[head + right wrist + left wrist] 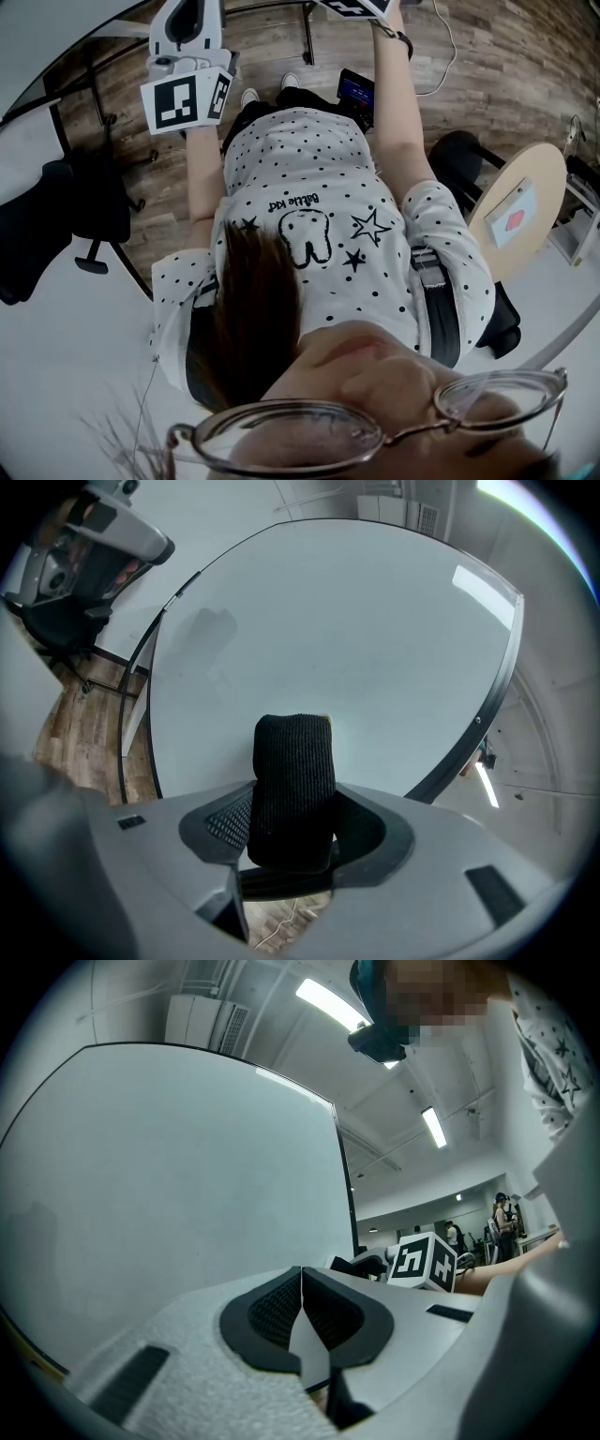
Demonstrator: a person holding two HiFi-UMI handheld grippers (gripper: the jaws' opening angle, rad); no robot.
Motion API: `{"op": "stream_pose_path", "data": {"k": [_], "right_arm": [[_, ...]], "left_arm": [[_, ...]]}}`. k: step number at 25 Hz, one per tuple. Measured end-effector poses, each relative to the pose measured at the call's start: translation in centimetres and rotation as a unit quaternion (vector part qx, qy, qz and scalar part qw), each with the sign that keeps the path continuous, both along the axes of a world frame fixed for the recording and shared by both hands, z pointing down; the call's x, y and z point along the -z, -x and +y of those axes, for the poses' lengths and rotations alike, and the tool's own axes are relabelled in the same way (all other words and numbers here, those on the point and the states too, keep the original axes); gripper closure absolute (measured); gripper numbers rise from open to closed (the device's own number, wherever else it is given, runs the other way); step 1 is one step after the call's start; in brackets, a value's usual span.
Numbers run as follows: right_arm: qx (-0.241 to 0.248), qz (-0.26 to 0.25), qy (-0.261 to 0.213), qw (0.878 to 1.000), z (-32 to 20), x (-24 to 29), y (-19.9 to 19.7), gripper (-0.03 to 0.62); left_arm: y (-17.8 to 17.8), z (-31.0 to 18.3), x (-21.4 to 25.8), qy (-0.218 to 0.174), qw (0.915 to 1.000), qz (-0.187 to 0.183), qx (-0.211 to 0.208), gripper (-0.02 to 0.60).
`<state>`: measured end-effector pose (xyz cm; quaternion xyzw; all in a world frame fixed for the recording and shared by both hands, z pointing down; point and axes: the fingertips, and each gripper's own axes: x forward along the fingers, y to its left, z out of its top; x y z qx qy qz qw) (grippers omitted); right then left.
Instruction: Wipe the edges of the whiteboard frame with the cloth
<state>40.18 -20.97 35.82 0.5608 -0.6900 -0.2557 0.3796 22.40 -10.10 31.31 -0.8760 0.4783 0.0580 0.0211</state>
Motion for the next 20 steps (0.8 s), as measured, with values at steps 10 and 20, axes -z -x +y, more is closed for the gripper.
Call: {"op": "stream_pose_path", "data": {"k": [10,20], "right_arm": [[-0.005,0.007,0.020,1.000,0.0,-2.1,-0.3,0.358],[-0.003,0.012,0.036,0.999,0.0,-5.5,-0.4,0.358]], "left_arm": [[-0.1,0.1,-0.3,0.000,1.0000,0.001,0.000,0.561],[-0.1,-0.1,-0.6,0.001,1.0000,0.000,0.001,0.561]]}}
